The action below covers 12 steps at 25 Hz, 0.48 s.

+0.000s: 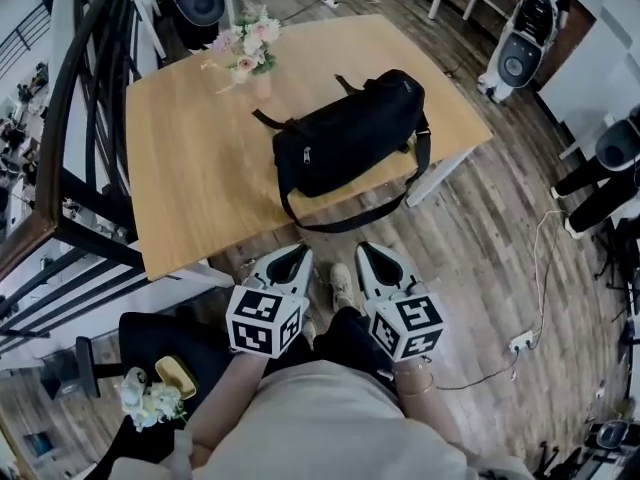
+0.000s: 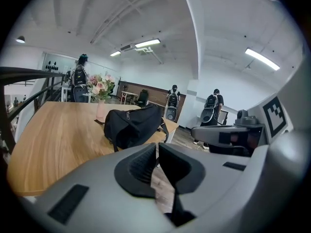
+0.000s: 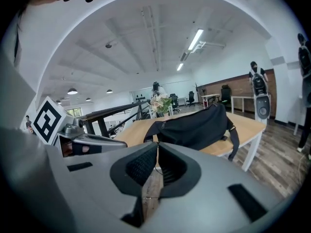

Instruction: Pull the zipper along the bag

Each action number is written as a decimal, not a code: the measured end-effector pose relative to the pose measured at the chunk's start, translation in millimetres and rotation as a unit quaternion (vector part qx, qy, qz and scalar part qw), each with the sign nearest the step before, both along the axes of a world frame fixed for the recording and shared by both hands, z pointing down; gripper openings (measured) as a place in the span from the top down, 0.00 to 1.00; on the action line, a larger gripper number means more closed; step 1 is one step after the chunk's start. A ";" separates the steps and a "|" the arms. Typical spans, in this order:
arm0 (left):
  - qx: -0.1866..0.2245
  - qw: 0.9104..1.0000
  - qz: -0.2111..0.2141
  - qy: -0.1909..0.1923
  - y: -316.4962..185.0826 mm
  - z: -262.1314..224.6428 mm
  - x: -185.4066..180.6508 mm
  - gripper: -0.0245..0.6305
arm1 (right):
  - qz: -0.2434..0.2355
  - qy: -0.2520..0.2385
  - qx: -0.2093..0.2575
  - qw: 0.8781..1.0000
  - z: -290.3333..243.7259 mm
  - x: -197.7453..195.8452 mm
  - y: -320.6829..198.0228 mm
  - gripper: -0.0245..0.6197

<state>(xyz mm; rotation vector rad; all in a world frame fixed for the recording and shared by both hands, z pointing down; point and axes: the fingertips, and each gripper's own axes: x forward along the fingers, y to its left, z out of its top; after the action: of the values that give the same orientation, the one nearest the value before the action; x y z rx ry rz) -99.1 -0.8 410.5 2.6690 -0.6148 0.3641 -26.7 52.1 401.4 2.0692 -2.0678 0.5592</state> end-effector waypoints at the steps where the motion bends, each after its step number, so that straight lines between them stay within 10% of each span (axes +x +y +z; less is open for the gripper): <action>1: 0.001 1.000 -0.007 0.000 -7.2 -1.2 2.0 0.92 | -0.006 -0.001 0.001 1.000 -0.3 2.9 -9.1 0.96; 12: 0.020 0.996 -0.088 0.014 -95.2 -18.7 51.0 0.92 | -0.117 0.009 0.018 0.993 -15.6 44.4 -109.7 0.96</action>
<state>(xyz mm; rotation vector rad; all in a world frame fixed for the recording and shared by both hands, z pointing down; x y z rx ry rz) -48.1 -96.0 391.7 2.6256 -0.8503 0.2679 17.7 -57.6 385.8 1.8058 -2.2826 0.4663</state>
